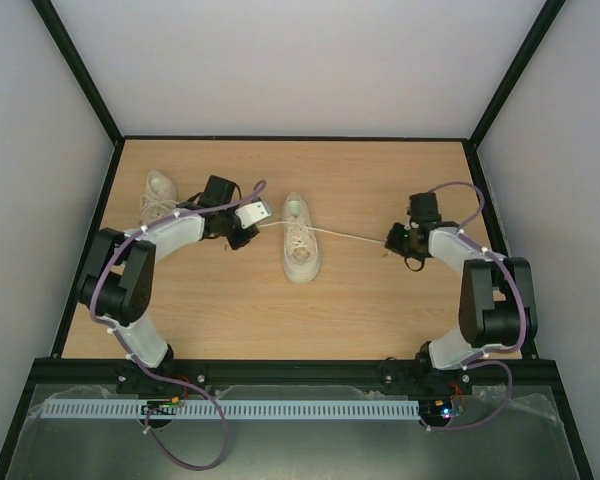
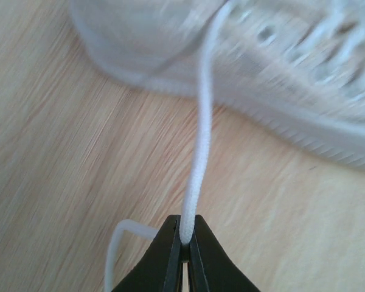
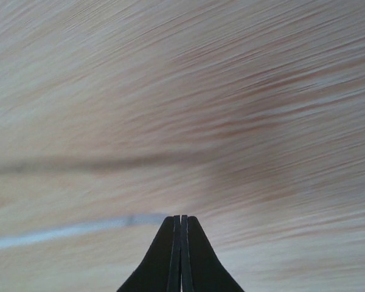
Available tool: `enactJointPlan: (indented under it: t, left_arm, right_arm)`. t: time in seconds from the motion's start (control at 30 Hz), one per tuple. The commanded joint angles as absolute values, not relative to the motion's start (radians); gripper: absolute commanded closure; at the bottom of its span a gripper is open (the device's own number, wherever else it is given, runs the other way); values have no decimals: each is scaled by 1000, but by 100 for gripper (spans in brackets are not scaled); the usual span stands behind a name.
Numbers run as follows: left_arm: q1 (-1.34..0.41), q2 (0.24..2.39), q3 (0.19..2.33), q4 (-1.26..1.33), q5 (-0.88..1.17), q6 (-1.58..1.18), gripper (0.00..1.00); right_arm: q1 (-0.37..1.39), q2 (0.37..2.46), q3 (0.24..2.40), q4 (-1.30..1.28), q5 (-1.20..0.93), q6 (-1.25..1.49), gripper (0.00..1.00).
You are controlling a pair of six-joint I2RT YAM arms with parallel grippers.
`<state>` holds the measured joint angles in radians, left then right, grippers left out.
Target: Tie the shoes
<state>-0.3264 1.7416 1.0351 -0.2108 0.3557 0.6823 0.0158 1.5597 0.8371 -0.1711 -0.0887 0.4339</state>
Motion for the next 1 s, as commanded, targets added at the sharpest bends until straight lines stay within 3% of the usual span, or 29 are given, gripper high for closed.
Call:
enactJointPlan:
  t: [0.0, 0.1, 0.2, 0.33, 0.4, 0.57, 0.73, 0.87, 0.97]
  left_arm:
    - [-393, 1658, 1112, -331, 436, 647, 98]
    - [-405, 1649, 1163, -379, 467, 622, 98]
    - [-422, 1650, 1201, -438, 471, 615, 98]
    - [-462, 1629, 1216, -470, 456, 628, 98]
    - [-472, 1617, 1220, -480, 456, 628, 98]
    - [-472, 1607, 1221, -458, 476, 598, 97]
    - [-472, 1659, 1258, -436, 525, 562, 98]
    - [-471, 1688, 1285, -439, 524, 565, 98]
    - [-462, 1679, 1272, -430, 564, 591, 98]
  right_arm:
    - [169, 1460, 796, -218, -90, 465, 98]
    - [229, 1420, 742, -207, -147, 507, 88]
    - [329, 1423, 745, -260, -133, 518, 52]
    - [381, 1391, 822, -343, -91, 484, 35]
    - [383, 1316, 850, -310, -131, 431, 34]
    - [440, 1224, 815, 81, -416, 295, 37]
    - [497, 1370, 832, 325, -529, 60, 39]
    - [501, 1518, 918, 319, -665, -88, 40]
    - [502, 1599, 942, 346, -641, -161, 44]
